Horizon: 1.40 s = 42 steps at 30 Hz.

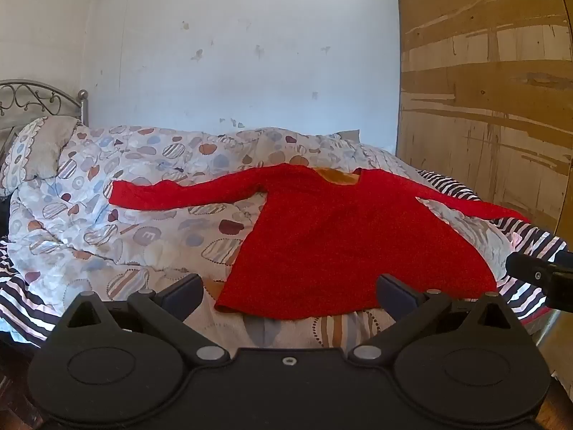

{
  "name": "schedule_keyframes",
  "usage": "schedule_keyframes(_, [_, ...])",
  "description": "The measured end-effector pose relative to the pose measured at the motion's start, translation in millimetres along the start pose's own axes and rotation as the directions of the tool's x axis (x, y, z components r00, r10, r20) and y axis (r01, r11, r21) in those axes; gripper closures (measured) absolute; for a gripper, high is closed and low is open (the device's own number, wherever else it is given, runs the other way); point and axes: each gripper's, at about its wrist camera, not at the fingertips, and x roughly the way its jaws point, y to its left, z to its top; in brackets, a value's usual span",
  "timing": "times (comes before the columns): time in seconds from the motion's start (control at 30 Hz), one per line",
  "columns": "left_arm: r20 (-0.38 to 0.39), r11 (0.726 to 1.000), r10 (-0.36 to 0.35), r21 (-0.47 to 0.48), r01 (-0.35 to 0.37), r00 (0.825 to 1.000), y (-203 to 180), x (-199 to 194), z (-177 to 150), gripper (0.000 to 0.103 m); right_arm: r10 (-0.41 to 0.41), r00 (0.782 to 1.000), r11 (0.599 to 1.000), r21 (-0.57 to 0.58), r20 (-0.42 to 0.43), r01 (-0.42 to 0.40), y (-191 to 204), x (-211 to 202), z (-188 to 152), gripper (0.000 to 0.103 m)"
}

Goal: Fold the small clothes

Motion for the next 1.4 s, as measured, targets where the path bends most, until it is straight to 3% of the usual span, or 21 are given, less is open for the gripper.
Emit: schedule_keyframes(1.4, [-0.009, 1.000, -0.003, -0.006, 0.003, 1.000, -1.0, 2.6, -1.1, 0.001, -0.006, 1.000, 1.000, 0.004, -0.022, 0.006, -1.8, 4.5, 1.2, 0.000])
